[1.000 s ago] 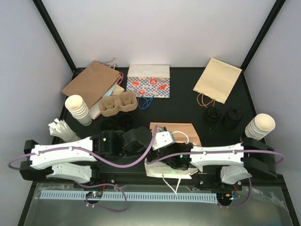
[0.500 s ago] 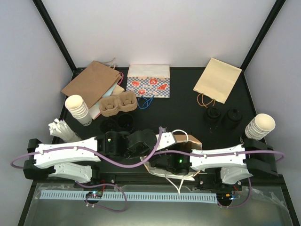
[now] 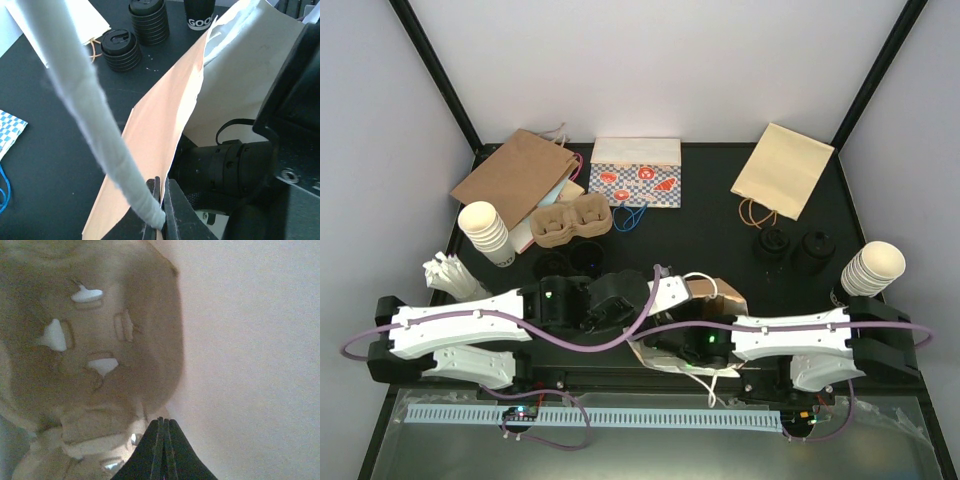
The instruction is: Pack the takeout coffee
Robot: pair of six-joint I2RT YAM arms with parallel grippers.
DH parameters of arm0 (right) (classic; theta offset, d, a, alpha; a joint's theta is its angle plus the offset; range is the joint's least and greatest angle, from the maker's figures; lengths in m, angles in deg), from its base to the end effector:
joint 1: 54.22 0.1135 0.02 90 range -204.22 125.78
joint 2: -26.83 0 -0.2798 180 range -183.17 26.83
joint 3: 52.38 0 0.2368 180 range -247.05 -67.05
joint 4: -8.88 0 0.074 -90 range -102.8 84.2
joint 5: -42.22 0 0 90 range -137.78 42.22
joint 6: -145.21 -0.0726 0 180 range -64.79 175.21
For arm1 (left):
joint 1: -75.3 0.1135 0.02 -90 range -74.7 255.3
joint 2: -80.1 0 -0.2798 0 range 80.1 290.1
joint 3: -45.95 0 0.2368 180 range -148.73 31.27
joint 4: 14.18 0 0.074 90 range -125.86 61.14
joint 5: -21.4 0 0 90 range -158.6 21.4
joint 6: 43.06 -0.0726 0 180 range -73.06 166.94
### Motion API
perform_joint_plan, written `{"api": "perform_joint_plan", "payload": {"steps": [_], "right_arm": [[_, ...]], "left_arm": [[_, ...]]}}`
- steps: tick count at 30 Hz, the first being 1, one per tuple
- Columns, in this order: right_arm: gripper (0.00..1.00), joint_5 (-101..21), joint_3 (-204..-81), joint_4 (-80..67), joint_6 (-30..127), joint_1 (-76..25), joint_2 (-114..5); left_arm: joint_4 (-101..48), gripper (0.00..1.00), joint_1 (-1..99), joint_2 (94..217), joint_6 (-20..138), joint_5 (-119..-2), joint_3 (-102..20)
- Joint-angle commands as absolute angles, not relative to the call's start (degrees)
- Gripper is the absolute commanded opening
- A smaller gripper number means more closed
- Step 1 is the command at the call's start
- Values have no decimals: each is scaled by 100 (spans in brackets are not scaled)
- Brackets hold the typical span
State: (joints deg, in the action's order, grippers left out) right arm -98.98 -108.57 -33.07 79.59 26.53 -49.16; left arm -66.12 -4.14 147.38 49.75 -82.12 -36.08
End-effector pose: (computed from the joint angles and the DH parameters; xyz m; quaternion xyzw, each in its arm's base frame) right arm 0.0931 0.2195 0.1995 -0.6303 0.6153 -0.2654 0.3919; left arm 0.0636 -0.2487 0.3445 0.5104 0.7303 -0.2110 0.4020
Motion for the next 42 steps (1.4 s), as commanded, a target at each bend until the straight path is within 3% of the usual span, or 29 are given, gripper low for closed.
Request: {"api": "perform_joint_plan", "payload": {"steps": [1, 14, 21, 31, 42], "right_arm": [[1, -9628, -10786, -2656, 8409, 2352, -5109], [1, -9455, -10921, -2781, 8315, 2145, -5298], [1, -9464, -11036, -3465, 8114, 2326, -4615], [1, -9063, -12037, -4590, 7947, 2416, -3300], [1, -8840, -13030, -4044, 7546, 2338, -2178]], "left_arm": [[-6850, 4, -539, 14636, 4969, -7503, -3566], [-6811, 3, -539, 14590, 5164, -7912, -3502], [-6954, 4, -275, 14601, 5485, -8309, -3582], [-6864, 4, 467, 14519, 5562, -7632, -3633], [-6828, 4, 975, 14843, 5768, -7104, -4034]]}}
